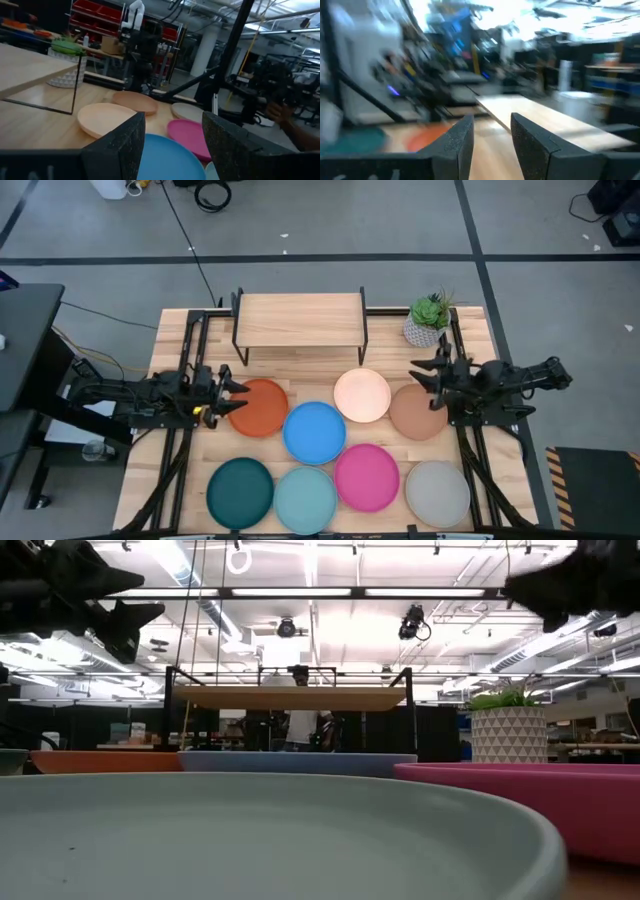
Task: Place and stack plates onto a shelf
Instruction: Put the peach plate on the shelf
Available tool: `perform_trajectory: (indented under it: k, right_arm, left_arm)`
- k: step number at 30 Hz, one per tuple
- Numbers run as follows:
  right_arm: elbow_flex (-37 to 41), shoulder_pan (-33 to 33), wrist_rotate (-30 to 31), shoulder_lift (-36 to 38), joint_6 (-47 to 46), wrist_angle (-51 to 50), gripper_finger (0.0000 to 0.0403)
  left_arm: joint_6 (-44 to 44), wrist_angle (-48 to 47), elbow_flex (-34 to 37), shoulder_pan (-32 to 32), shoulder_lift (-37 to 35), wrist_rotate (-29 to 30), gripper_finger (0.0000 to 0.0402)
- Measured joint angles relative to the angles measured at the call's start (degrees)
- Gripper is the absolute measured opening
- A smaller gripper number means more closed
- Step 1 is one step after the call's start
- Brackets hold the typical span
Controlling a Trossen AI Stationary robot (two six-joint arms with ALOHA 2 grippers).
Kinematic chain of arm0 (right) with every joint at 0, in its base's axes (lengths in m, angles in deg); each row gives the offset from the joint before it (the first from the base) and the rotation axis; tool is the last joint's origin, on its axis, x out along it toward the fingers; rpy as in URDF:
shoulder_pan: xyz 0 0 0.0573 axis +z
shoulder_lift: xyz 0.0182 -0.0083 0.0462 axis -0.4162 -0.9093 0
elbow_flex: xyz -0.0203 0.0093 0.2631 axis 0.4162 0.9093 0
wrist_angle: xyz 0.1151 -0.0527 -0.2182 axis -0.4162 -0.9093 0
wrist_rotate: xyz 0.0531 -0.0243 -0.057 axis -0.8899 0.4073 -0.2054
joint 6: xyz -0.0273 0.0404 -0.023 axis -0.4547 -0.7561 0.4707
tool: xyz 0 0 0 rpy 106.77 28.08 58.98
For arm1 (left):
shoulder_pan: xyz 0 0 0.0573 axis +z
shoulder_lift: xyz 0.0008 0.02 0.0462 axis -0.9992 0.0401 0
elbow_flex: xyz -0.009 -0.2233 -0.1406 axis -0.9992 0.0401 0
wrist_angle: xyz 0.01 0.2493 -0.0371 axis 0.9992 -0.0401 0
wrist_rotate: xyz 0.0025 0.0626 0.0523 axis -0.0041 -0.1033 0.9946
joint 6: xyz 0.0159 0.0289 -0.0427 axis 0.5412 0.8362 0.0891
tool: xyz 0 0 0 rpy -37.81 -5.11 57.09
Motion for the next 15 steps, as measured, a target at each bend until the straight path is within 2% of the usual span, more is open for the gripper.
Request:
perform_trajectory:
  k: [3, 7, 11, 15]
  right_arm:
    - [0.0, 0.0, -2.1, -2.5, -7.9, 6.0, 0.0136]
    - [-1.0, 0.0, -6.8, -10.1, -11.4, 4.1, 0.0133]
    - [-4.0, 0.0, -7.6, -22.2, -15.7, 1.6, 0.0124]
    - [-8.8, 0.0, -8.0, -35.5, -17.8, -1.0, 0.0116]
  left_arm:
    - [0.0, 0.8, 0.0, 0.0, 0.0, -0.3, 0.0204]
    - [2.7, 6.4, 0.0, 0.0, 0.0, -5.3, 0.0204]
    - [3.5, 14.4, 0.0, 0.0, 0.0, -9.5, 0.0204]
    - [8.4, 16.1, 0.0, 0.0, 0.0, -10.6, 0.0204]
